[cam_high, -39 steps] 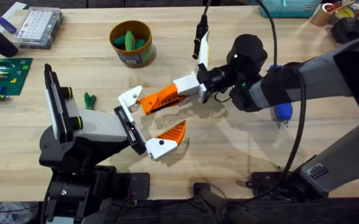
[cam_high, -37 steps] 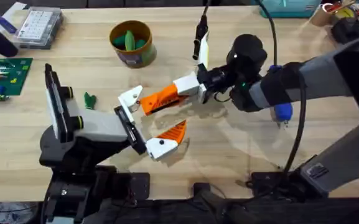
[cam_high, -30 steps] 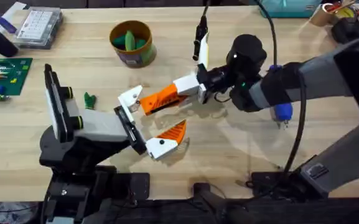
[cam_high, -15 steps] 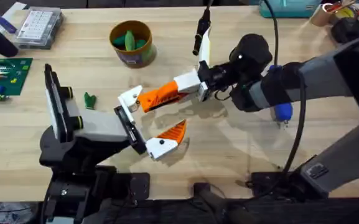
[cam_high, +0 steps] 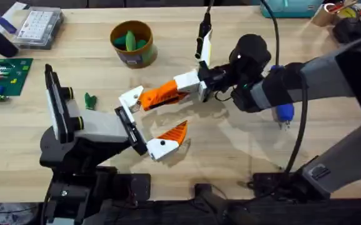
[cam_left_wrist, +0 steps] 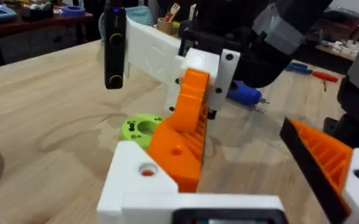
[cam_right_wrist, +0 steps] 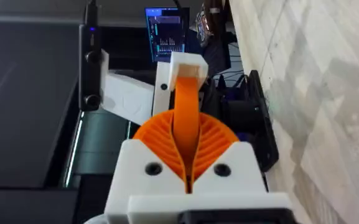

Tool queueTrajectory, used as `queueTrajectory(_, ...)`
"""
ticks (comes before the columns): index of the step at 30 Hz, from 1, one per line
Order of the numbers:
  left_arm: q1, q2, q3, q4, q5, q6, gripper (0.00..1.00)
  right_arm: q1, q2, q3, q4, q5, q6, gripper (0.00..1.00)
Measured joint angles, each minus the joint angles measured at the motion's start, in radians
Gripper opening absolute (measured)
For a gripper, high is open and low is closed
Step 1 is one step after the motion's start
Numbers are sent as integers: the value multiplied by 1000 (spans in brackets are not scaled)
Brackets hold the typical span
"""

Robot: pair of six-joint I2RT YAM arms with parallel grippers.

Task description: Pick up the gripper from the table and insert it into the empty holder that is missing its gripper. Then pick up a screw, insert it into the mounting hole, and use the screwdriver to tighten it. Finally, clean up the table by picking up the vegetable and placing it into the bucket.

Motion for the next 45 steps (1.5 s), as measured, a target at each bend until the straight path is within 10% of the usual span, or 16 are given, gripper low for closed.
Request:
queueTrajectory(23,8,0,0,1,-27,-43,990,76,0,181,-463,33,-164,19)
queueTrajectory(45,17,0,0,4,-58,-46,990,87,31,239,-502,49,-241,19)
